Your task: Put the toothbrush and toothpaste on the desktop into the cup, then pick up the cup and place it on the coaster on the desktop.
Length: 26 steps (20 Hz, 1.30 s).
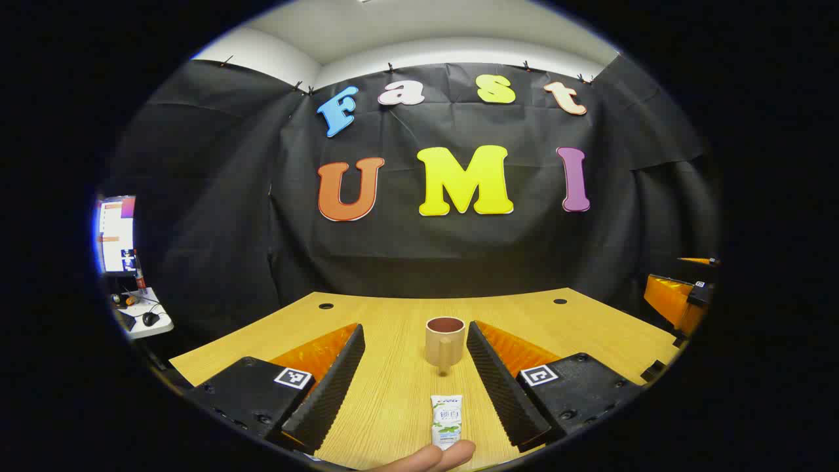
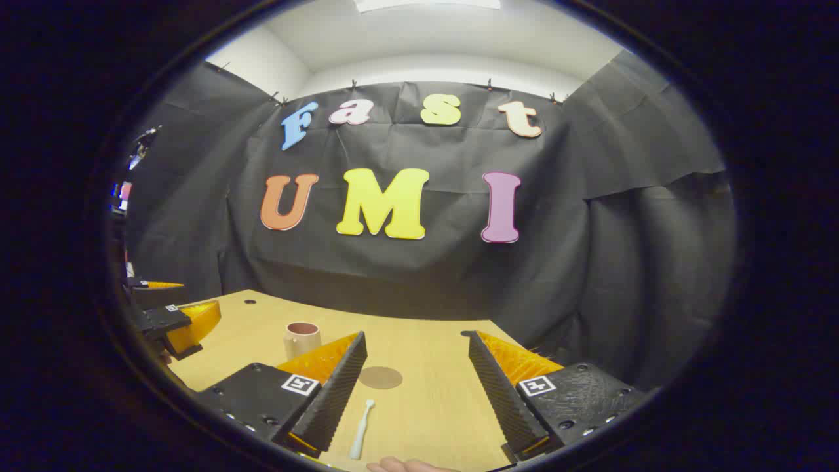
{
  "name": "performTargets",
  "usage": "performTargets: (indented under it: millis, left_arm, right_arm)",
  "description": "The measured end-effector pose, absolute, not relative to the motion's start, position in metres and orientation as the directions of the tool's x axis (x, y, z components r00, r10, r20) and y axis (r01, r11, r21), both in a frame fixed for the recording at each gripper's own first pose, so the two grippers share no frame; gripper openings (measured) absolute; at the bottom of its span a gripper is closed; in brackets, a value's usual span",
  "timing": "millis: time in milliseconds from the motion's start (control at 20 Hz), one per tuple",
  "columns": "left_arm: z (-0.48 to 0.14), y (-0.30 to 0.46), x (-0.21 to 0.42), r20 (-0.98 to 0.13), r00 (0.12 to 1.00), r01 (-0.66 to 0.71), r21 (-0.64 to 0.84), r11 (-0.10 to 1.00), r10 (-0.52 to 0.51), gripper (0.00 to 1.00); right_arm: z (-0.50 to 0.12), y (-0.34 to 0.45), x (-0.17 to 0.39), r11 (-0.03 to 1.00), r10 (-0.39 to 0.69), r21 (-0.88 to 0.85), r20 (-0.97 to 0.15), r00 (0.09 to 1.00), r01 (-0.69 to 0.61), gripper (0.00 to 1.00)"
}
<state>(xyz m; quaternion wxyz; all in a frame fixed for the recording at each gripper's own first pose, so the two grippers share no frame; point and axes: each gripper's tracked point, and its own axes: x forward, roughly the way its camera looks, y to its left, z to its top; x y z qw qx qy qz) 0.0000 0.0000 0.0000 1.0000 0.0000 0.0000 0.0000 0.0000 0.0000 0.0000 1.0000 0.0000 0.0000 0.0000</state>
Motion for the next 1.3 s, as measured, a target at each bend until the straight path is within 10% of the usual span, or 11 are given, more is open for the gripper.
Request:
performTargets:
  millis: [900,1300]
  left_arm:
    - [-0.013,-0.004,0.003,-0.036,0.999,0.029,-0.013,0.999,-0.03,0.99]
    - [-0.106,-0.031,0.007,-0.312,0.944,0.095,-0.053,0.994,-0.107,1.0]
  right_arm:
    - [-0.015,0.002,0.006,1.0,0.004,-0.009,-0.034,0.999,-0.004,0.96]
    - [-0.048,0.003,0.018,1.0,0.0,-0.017,-0.099,0.995,-0.002,0.95]
